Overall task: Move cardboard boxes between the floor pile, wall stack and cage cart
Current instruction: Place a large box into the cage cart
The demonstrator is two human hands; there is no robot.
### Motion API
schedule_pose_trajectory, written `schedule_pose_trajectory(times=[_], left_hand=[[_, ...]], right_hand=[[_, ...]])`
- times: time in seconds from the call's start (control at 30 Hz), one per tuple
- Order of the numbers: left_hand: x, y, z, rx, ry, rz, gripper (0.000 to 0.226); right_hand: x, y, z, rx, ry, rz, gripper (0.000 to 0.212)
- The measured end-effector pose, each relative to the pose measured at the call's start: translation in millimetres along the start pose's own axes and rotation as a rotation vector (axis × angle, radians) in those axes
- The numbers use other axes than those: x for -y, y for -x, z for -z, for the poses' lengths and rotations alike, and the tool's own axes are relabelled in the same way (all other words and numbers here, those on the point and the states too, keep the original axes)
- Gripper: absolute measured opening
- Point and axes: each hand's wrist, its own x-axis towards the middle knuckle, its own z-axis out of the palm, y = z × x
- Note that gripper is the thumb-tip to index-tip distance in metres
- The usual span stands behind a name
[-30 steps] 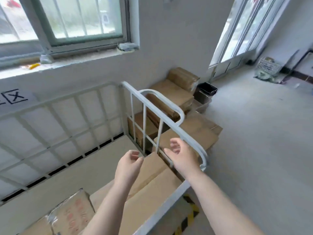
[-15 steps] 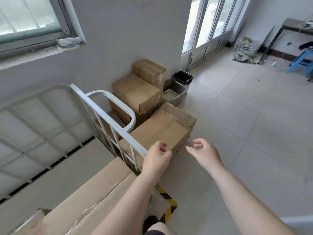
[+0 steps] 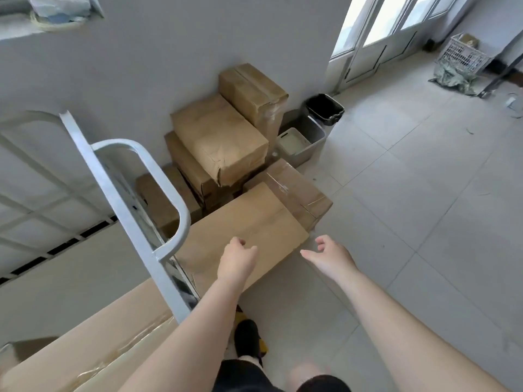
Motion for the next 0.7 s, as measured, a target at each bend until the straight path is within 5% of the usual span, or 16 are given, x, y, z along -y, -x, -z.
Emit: schedule_pose_trajectory(times=[0.43,0.7], left_hand=[[9.5,-66.2,-15.5,-0.279,0.190,0.428,0.056],[69.1,-137.0,-67.1,-0.421,0.219,0.751,0.063]], right_hand=[[12.9,-174.4,9.5,0.339,0.223,0.135,0.071],[2.6,-298.5,-27.6,0.368,0.353,0.148,0.082]])
